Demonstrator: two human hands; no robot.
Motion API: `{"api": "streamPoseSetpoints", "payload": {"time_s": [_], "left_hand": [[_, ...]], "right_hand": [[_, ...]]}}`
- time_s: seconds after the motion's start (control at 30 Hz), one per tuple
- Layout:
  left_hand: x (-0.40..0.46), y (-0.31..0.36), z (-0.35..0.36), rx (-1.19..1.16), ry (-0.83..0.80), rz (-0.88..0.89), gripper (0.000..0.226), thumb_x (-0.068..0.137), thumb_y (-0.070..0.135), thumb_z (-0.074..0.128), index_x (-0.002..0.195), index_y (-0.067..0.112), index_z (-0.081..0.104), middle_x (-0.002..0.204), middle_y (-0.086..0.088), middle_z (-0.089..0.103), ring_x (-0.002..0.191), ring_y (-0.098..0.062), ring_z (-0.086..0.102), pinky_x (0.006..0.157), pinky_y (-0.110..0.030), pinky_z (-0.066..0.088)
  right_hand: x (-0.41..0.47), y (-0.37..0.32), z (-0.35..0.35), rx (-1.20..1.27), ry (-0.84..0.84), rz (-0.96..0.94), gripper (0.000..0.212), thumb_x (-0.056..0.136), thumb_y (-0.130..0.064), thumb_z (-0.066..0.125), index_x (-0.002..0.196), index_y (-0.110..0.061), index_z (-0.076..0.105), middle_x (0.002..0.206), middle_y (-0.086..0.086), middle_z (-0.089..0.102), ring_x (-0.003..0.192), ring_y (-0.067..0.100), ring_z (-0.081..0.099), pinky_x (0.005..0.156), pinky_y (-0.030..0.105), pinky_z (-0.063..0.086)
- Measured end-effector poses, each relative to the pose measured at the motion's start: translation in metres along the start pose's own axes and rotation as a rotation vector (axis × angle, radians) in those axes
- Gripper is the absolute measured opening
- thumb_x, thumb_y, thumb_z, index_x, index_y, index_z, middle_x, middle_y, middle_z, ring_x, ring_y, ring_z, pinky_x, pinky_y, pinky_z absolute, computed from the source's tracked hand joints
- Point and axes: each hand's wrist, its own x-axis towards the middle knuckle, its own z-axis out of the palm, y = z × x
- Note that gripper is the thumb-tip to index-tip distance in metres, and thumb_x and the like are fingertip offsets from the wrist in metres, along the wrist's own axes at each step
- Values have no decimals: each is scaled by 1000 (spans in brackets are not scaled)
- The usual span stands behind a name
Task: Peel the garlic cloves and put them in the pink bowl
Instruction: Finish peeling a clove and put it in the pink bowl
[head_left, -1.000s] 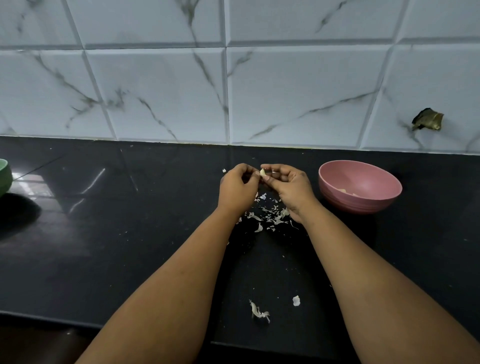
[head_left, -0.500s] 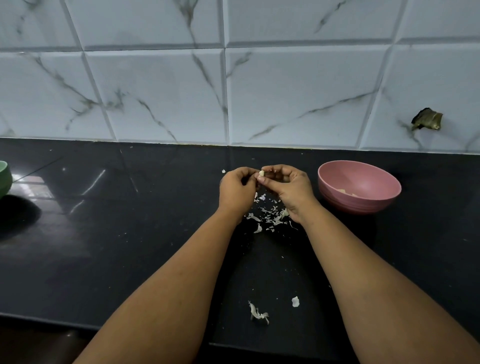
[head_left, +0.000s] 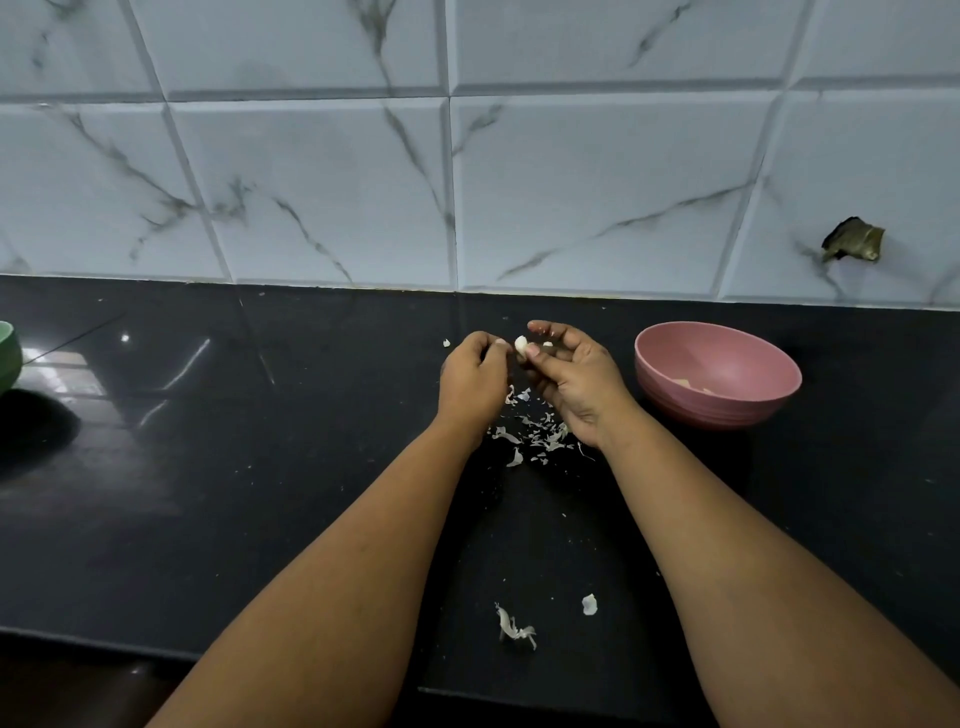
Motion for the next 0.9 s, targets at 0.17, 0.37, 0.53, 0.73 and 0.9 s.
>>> {"api": "streamPoseSetpoints", "payload": {"time_s": [0.17, 0.37, 0.53, 0.73, 0.9], "left_hand": [[0, 5, -4, 56, 61, -1, 44, 101, 32, 47, 61, 15, 40, 57, 3, 41, 56, -12, 37, 57, -30, 33], [0, 2, -7, -49, -8, 82, 7, 92, 24, 68, 85, 23, 70, 70, 9, 63, 66, -6, 57, 68, -27, 51], [1, 2, -6, -117, -60, 79, 10, 91, 6, 67, 91, 14, 72, 75, 0, 71, 65, -2, 64, 69, -20, 55], [1, 1, -6, -85, -32, 76, 9, 92, 3, 64, 93, 8, 72, 81, -4, 71, 62, 1, 64, 69, -20, 55], [3, -1, -5, -57, -8, 80, 10, 93, 3, 63, 90, 10, 70, 79, -2, 70, 60, 3, 63, 65, -16, 52]], "right_hand": [[1, 1, 0, -38, -12, -24, 22, 91, 4, 58, 105, -12, 62, 82, 0, 72, 74, 6, 65, 68, 17, 50], [2, 2, -2, -96, -6, -66, 25, 89, 7, 59, 111, -4, 63, 92, 3, 70, 81, 6, 67, 71, 15, 51], [2, 4, -5, -167, 13, -104, 29, 85, 7, 65, 110, -7, 64, 90, 3, 72, 87, 7, 68, 82, 18, 53], [3, 6, -6, -177, 21, -99, 32, 80, 2, 73, 109, -9, 65, 94, 8, 73, 93, 17, 69, 89, 28, 53], [3, 7, -5, -199, 15, -95, 33, 79, 0, 74, 109, -10, 66, 98, 11, 74, 97, 20, 70, 91, 32, 54]]}}
